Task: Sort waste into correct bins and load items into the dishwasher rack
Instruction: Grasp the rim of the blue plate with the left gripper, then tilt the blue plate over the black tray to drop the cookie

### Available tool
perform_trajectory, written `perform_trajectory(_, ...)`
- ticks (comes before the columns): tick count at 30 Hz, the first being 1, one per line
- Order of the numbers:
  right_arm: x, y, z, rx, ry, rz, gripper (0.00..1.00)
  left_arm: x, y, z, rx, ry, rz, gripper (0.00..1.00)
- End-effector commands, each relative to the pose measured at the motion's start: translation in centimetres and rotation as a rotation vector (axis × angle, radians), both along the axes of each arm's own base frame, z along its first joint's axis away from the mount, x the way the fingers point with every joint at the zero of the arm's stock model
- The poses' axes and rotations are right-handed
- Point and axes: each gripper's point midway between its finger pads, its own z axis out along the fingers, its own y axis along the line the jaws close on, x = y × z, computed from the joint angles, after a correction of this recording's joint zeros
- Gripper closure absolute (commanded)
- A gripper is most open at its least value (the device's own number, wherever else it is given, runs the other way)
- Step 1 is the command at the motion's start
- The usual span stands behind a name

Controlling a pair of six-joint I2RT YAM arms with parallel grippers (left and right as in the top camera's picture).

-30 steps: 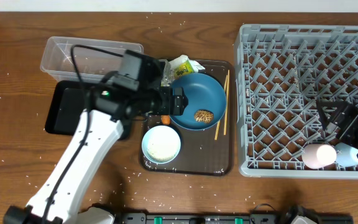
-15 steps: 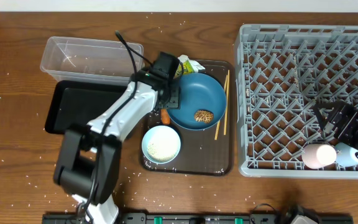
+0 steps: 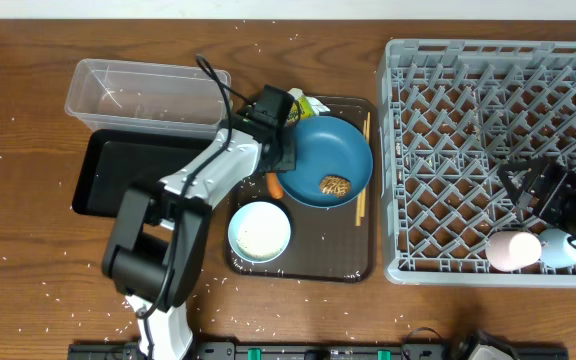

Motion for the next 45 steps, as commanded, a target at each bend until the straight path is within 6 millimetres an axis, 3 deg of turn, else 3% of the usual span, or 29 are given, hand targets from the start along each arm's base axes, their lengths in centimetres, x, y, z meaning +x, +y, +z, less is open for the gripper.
perform_trajectory(1,0.3,0.8,-0.1,0.002,0.002,0.051,0.18,-1.3,0.3,-2.5,0.009,0.078,-0.007,0.87)
perform_trajectory(4,0.6,1.0,-0.4,0.008,0.014,0.061,0.18,-1.2,0.3,-2.4,0.005,0.073,-0.007,0.92)
perform_trajectory(13,0.7,0.9,-0.7,0.008,0.028,0.060,0.19,-0.5,0.0,-2.2,-0.008,0.049,0.011,0.92)
perform_trajectory(19,0.5,0.9,-0.8,0.012,0.037,0.060,0.19,-1.0,0.9,-2.1,0.032,0.061,0.016,0.94)
perform_trajectory(22,0.5,1.0,-0.9,0.013,0.039,0.061,0.19,-1.0,1.4,0.0,0.035,0.045,-0.003,0.94)
perform_trajectory(26,0.5,1.0,-0.9,0.013,0.039,0.061,0.19,-0.8,3.2,5.1,0.017,-0.013,0.032,0.94)
perform_trajectory(30,0.5,1.0,-0.9,0.012,0.039,0.061,0.18,-1.9,6.0,10.4,0.007,-0.070,0.090,0.94)
perform_trajectory(35,0.5,1.0,-0.9,0.012,0.039,0.061,0.18,-5.7,12.5,15.9,0.124,-0.118,0.218,0.94)
perform_trajectory(43,0.4,1.0,-0.9,0.013,0.041,0.061,0.18,-12.6,24.5,21.9,0.560,-0.176,0.474,0.94)
perform_trajectory(45,0.5,1.0,-0.9,0.013,0.040,0.061,0.18,-13.4,26.6,22.8,0.666,-0.184,0.536,0.94)
